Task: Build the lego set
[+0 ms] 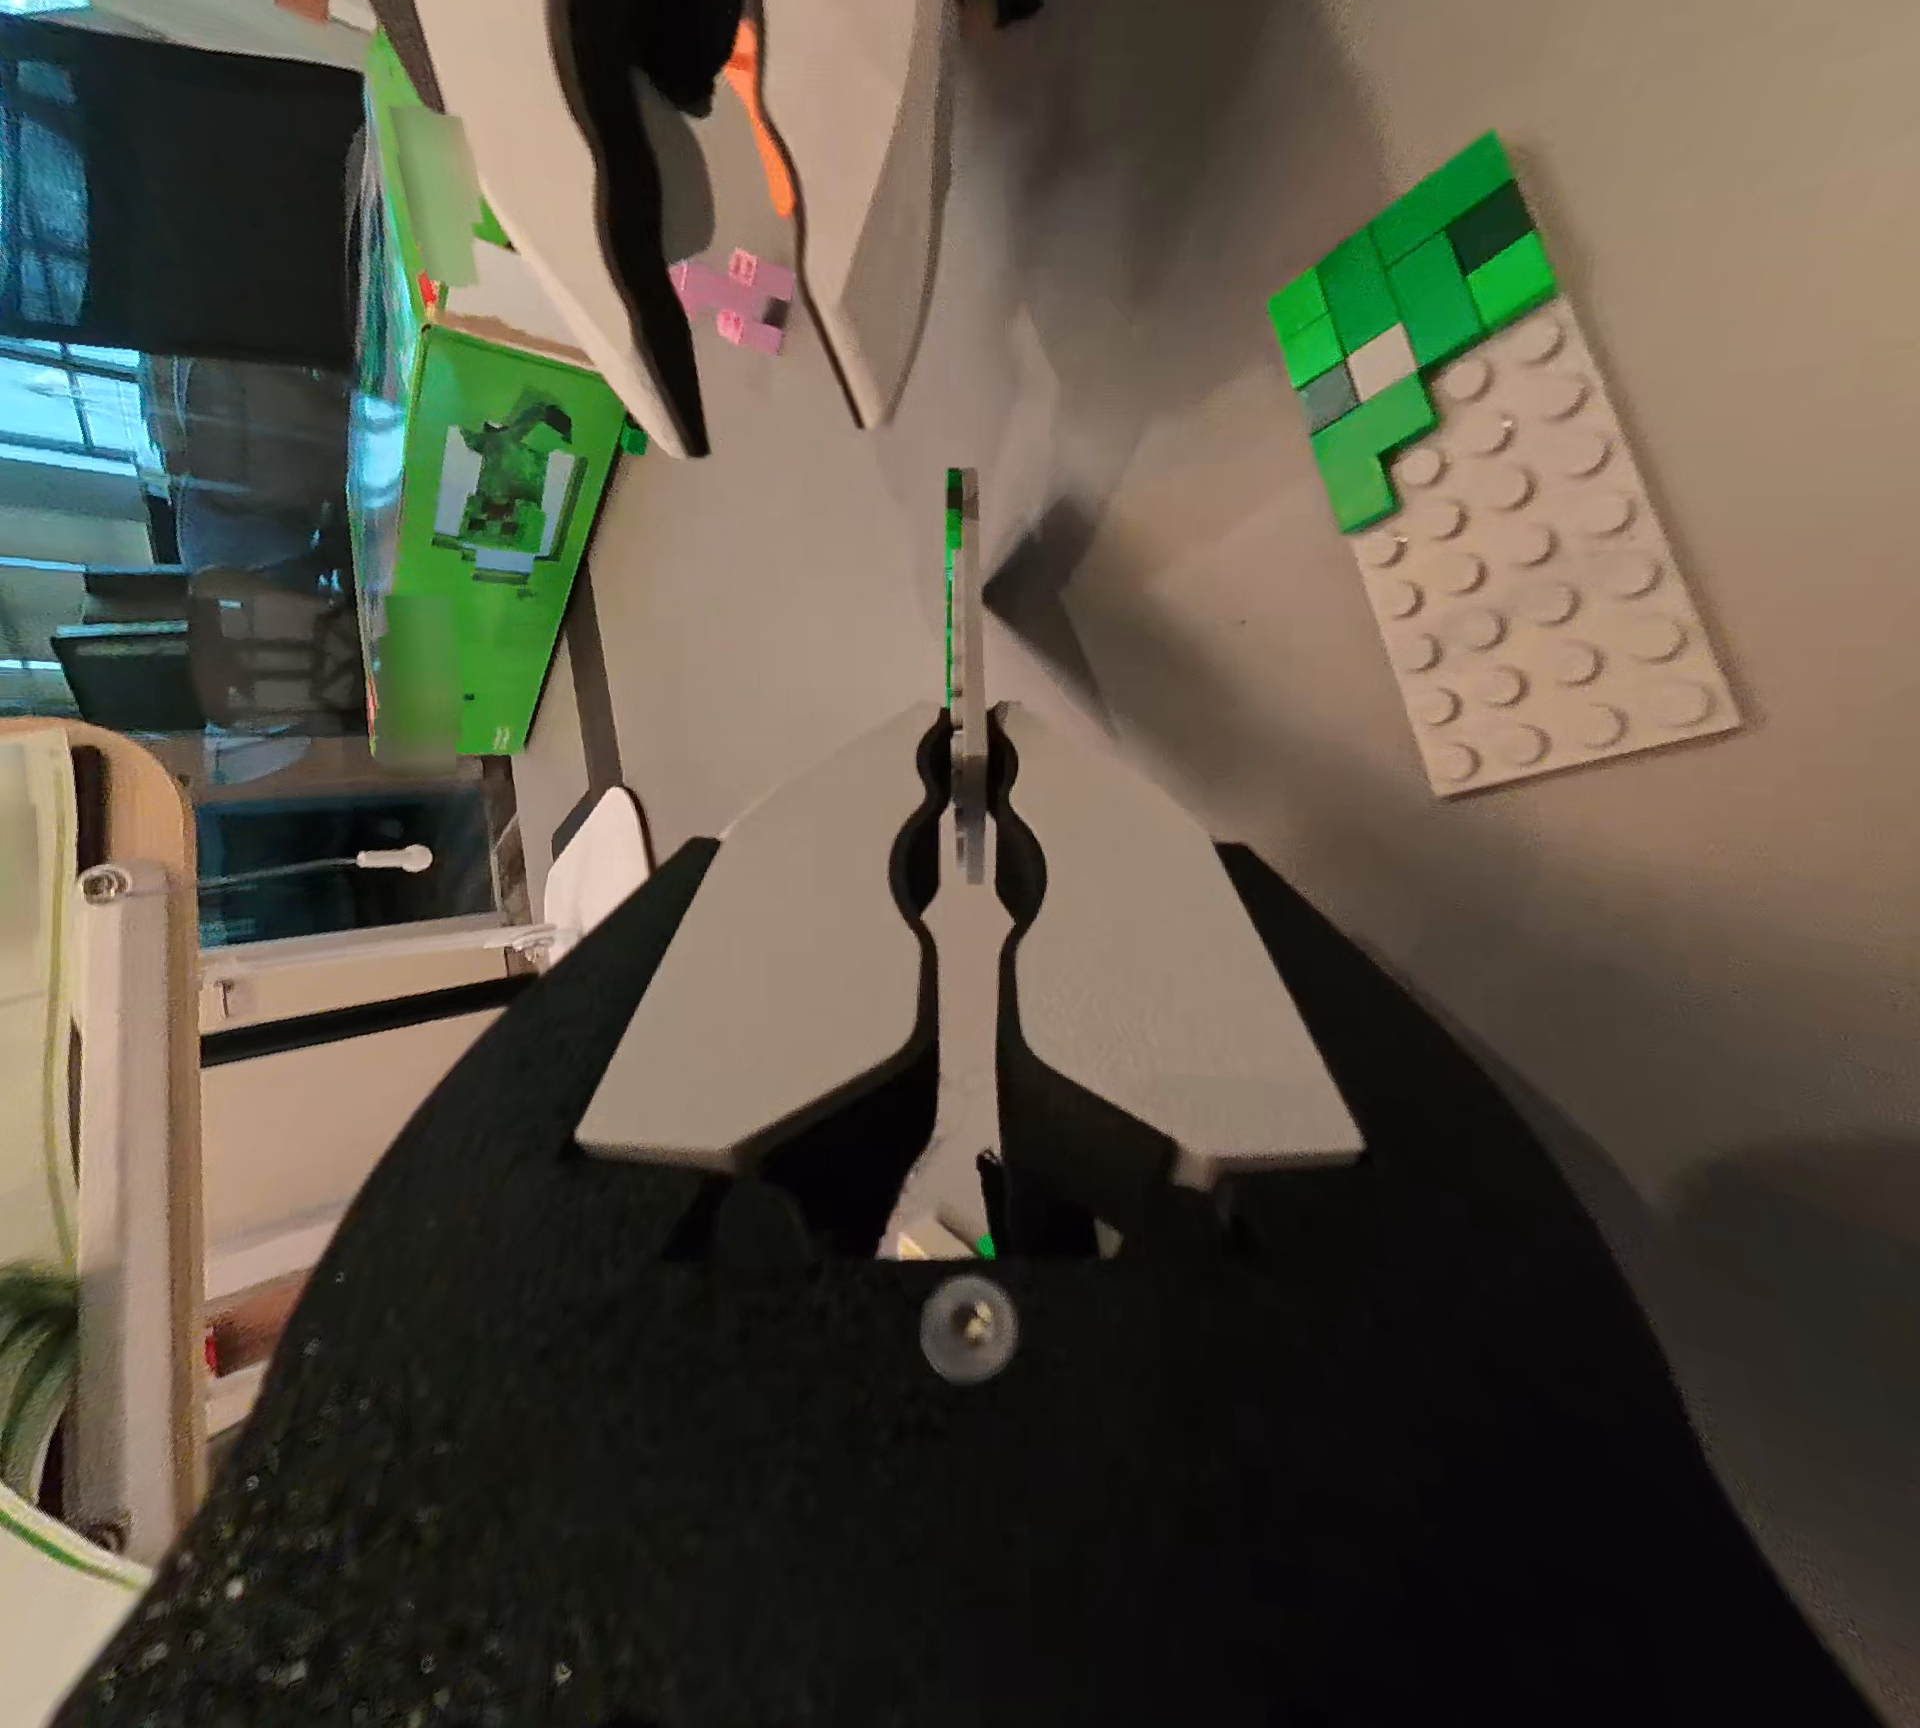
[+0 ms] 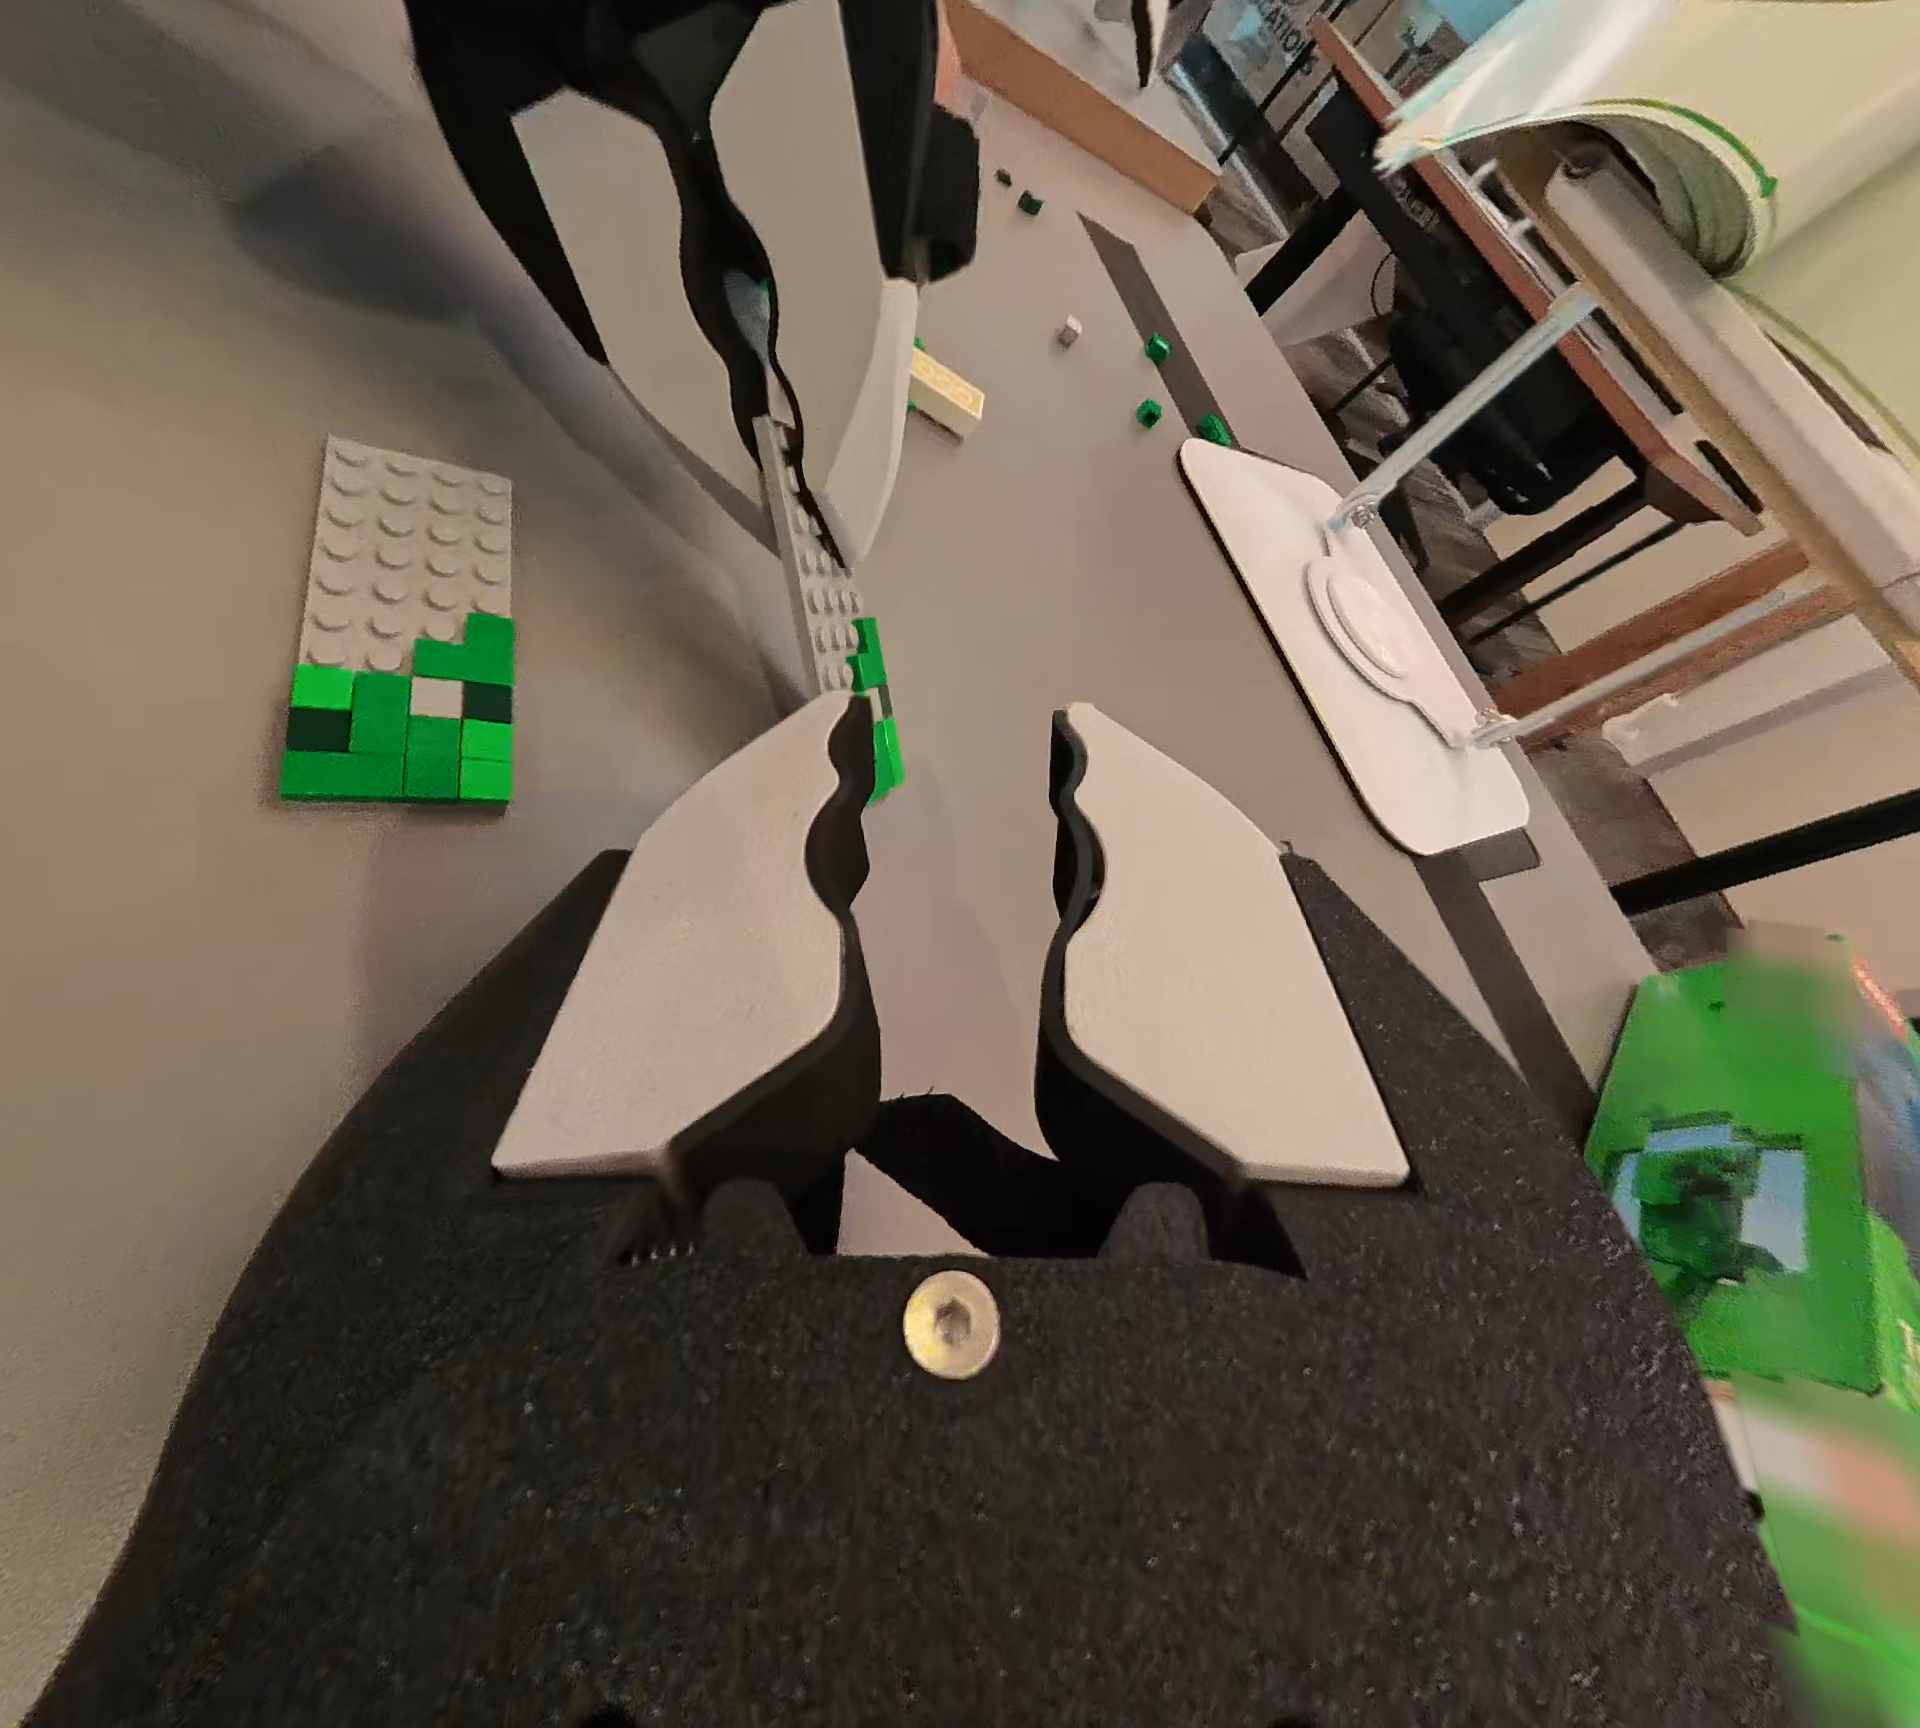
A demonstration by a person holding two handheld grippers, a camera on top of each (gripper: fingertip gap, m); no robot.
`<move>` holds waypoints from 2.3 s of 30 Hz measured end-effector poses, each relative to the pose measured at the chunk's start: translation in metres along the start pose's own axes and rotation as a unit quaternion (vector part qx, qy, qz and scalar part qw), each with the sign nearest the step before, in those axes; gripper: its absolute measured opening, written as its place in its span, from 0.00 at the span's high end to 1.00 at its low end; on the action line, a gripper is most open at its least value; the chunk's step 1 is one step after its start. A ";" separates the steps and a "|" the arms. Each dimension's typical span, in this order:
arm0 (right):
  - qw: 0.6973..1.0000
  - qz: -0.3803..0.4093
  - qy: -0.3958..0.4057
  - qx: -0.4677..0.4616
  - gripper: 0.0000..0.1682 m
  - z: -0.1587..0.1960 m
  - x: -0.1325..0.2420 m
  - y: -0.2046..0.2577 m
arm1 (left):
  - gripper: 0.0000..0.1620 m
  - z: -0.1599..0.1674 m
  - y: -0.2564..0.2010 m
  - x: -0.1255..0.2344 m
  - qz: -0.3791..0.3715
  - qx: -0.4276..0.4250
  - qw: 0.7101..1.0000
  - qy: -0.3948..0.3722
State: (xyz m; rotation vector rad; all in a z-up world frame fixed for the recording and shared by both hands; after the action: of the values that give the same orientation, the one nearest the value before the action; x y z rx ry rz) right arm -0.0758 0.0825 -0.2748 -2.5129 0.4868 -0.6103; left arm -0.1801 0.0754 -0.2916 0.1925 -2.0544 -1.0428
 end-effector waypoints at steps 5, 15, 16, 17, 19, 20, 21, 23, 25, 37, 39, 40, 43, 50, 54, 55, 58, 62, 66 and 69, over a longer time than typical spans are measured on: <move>0.999 0.034 -0.021 -0.016 0.83 0.004 0.001 -0.007 | 0.96 0.000 0.008 -0.002 -0.001 -0.019 1.000 -0.003; 0.986 0.145 -0.084 -0.008 0.84 0.002 0.013 -0.026 | 0.64 0.006 -0.009 0.008 0.064 0.020 0.997 0.033; 0.986 0.144 -0.087 -0.014 0.84 0.002 0.014 -0.027 | 0.62 0.008 -0.008 0.012 0.057 0.044 0.997 0.035; 0.985 0.144 -0.090 -0.019 0.84 0.002 0.014 -0.028 | 0.61 0.010 -0.008 0.017 0.049 0.070 0.996 0.033; 0.985 0.142 -0.094 -0.025 0.84 0.001 0.015 -0.028 | 0.58 0.013 -0.008 0.026 0.033 0.128 0.991 0.023; 0.985 0.143 -0.096 -0.027 0.84 0.001 0.015 -0.029 | 0.58 0.014 -0.009 0.030 0.028 0.156 0.987 0.018; 0.985 0.142 -0.097 -0.029 0.84 0.002 0.015 -0.029 | 0.57 0.016 -0.009 0.034 0.023 0.181 0.983 0.016; 0.985 0.139 -0.099 -0.036 0.85 0.002 0.015 -0.030 | 0.57 0.018 -0.012 0.043 0.019 0.218 0.976 0.016; 0.984 0.140 -0.100 -0.042 0.85 0.002 0.016 -0.030 | 0.57 0.022 -0.014 0.053 0.007 0.265 0.964 0.031; 0.984 0.138 -0.100 -0.060 0.90 0.002 0.015 -0.031 | 0.68 0.102 -0.048 0.200 -0.280 0.633 0.707 0.143; 0.985 0.132 -0.094 -0.059 0.90 0.003 0.013 -0.030 | 0.68 0.117 -0.062 0.213 -0.274 0.653 0.683 0.177; 0.986 0.128 -0.092 -0.059 0.91 0.003 0.012 -0.030 | 0.70 0.122 -0.066 0.215 -0.261 0.656 0.684 0.180; 0.989 0.110 -0.081 -0.060 0.96 0.004 0.009 -0.026 | 0.72 0.134 -0.070 0.212 -0.217 0.670 0.690 0.167; 0.991 0.099 -0.077 -0.041 0.96 0.003 0.005 -0.021 | 0.83 0.180 -0.042 0.193 -0.151 0.623 0.741 0.199; 0.990 0.102 -0.084 -0.053 0.96 0.004 0.007 -0.024 | 0.88 0.205 -0.019 0.172 -0.114 0.681 0.692 0.211; 0.989 0.102 -0.086 -0.058 0.96 0.004 0.008 -0.025 | 0.90 0.213 -0.016 0.167 -0.107 0.703 0.665 0.227; 0.988 0.105 -0.092 -0.072 0.96 0.004 0.010 -0.028 | 0.91 0.223 -0.012 0.148 -0.059 0.744 0.617 0.248; 0.987 0.104 -0.096 -0.081 0.96 0.005 0.011 -0.029 | 0.91 0.232 -0.007 0.130 -0.016 0.765 0.582 0.276; 0.987 0.102 -0.095 -0.078 0.96 0.004 0.010 -0.028 | 0.91 0.233 -0.001 0.119 0.011 0.779 0.562 0.278; 0.988 0.099 -0.094 -0.076 0.96 0.004 0.010 -0.027 | 0.91 0.235 -0.003 0.116 0.030 0.782 0.548 0.295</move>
State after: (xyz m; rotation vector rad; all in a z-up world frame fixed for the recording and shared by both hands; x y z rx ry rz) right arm -0.0596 0.1016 -0.2604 -2.5899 0.7248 -0.2673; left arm -0.4261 0.1639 -0.3033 1.1423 -1.6391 1.1159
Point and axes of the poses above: each gripper's, where its closed fingertips meet, x back along the fingers, z out of its underside, y = z × x across the jaws, the point moved 4 cm from there along x, back along the fingers, and after that the axes turned 2 degrees about z, right-handed, at the moved point
